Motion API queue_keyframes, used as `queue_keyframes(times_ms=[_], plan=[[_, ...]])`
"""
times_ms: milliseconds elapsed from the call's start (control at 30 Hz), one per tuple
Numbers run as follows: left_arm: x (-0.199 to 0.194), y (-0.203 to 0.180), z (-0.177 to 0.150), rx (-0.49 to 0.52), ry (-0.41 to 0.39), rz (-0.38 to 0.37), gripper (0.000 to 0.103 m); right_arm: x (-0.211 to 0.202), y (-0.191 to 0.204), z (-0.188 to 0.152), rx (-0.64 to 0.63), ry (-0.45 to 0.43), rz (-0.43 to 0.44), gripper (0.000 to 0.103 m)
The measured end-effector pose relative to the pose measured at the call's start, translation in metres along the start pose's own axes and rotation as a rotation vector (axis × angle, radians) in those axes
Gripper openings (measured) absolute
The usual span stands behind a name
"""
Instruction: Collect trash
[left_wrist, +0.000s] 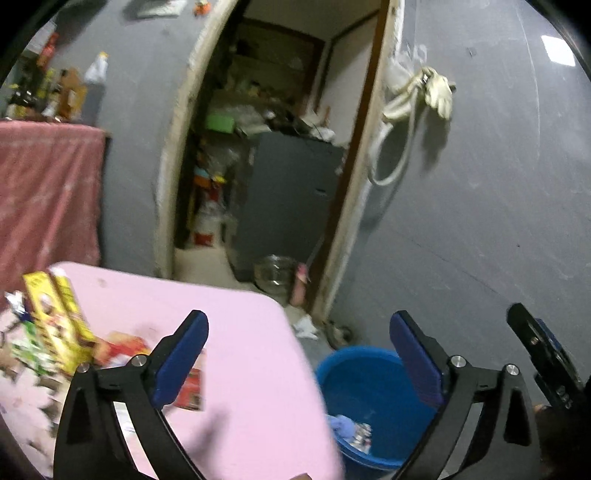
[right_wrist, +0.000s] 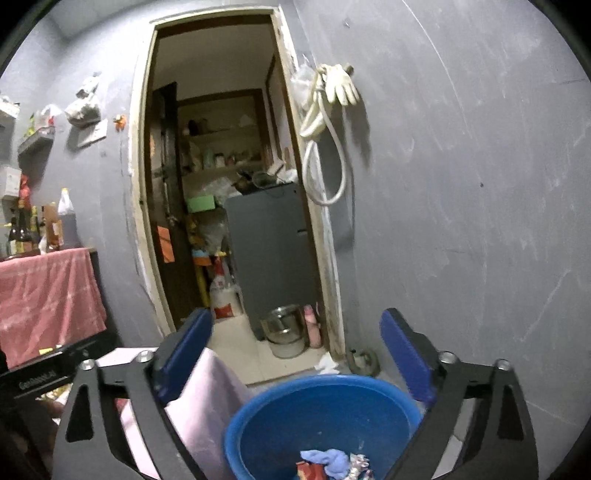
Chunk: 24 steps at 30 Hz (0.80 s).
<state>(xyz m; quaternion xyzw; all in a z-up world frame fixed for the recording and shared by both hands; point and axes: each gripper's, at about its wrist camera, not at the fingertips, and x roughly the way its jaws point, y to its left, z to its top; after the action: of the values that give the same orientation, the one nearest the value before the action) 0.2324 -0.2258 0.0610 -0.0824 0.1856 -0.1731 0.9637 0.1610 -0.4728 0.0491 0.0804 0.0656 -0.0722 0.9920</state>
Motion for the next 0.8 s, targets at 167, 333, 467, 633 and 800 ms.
queue_keyframes(times_ms=[167,333,467,633,800], plan=[[-0.025,0.022,0.002,0.032,-0.032,0.062,0.098,-0.004,0.024,0.004,0.001,-0.019,0.045,0.103],[-0.051,0.052,-0.003,0.035,-0.051,0.117,0.099,-0.007,0.055,0.003,0.0,-0.015,0.099,0.103],[-0.072,0.081,-0.01,0.029,-0.058,0.177,0.1,-0.009,0.086,-0.001,-0.001,0.0,0.156,0.103],[-0.096,0.12,-0.019,0.015,-0.055,0.263,0.1,-0.006,0.123,-0.013,-0.021,0.043,0.219,0.103],[-0.11,0.159,-0.029,0.005,-0.028,0.337,0.1,-0.001,0.154,-0.024,-0.045,0.082,0.263,0.103]])
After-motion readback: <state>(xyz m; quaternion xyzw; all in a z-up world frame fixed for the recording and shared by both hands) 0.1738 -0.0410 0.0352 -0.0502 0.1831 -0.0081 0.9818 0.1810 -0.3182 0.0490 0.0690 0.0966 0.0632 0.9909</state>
